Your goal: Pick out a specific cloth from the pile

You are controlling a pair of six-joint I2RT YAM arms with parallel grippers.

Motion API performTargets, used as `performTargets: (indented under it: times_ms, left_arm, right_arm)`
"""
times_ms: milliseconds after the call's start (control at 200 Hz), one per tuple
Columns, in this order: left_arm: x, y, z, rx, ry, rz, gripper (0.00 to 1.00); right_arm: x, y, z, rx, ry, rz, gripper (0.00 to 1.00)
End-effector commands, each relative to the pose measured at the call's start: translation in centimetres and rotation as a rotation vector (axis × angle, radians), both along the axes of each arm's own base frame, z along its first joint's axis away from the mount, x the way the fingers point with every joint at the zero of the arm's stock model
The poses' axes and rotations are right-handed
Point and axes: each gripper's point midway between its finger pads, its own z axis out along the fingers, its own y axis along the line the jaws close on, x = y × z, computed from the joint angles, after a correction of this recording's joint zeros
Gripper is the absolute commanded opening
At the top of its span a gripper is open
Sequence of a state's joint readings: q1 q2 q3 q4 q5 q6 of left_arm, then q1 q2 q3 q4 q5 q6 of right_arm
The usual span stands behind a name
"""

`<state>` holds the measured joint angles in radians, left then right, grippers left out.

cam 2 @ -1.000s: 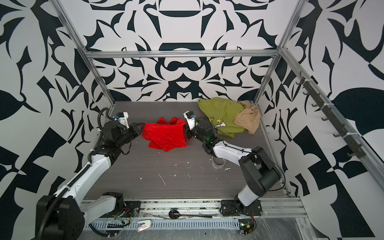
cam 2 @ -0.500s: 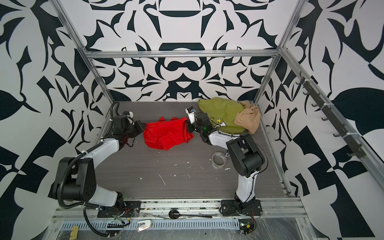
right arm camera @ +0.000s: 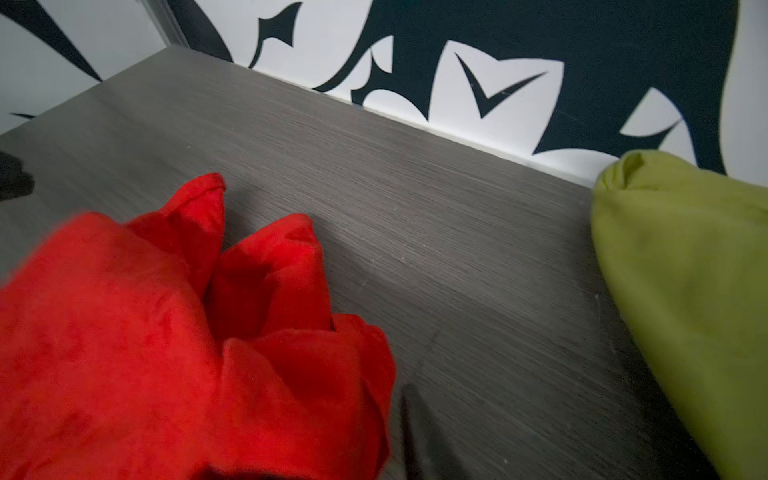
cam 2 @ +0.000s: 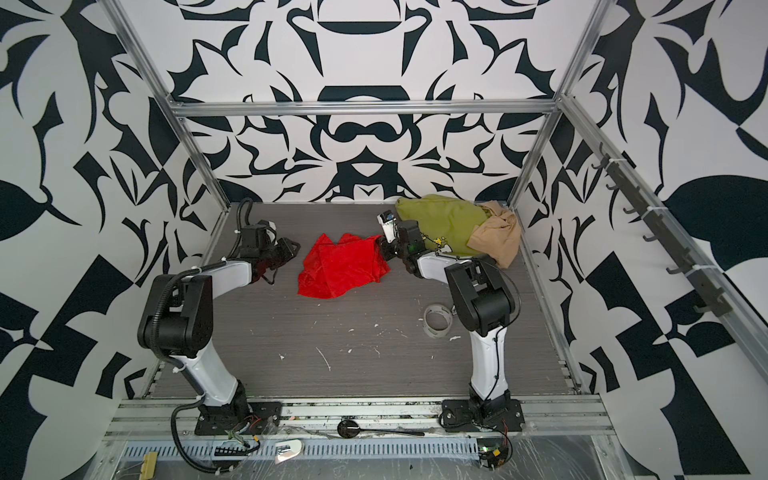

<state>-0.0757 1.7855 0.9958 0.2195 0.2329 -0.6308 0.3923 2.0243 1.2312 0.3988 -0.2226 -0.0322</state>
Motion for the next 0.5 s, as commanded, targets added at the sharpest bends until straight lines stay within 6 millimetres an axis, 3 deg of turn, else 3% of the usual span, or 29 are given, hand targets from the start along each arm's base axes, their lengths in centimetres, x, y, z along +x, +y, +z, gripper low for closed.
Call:
performTargets:
  times_ms: [0,130,250,360,495]
  left_arm:
    - [0.8,0.7,1.7,0.051,-0.075,-0.002,0.52]
    - [-0.1,2.2,4.2,0.142,-0.142,0.022,0.70]
    - [-1.5,3.1,6.6,0.199,-0.185,0.022,0.76]
    - [-3.6,3.6,8.2,0.257,-0.235,0.010,0.78]
    - [-7.0,5.6,8.6,0.382,-0.251,0.049,0.97]
  right_arm:
    - [0.9,-0.2,3.6,-0.003,-0.082,-0.004,0.72]
    - [-0.8,-0.4,6.0,-0.036,-0.091,0.050,0.83]
    - [-3.3,-1.3,8.8,-0.118,-0.057,0.094,0.91]
    - [-5.9,-3.1,10.5,-0.155,-0.062,0.071,0.92]
    - [-8.1,-7.3,11.3,-0.159,-0.084,-0.024,0.92]
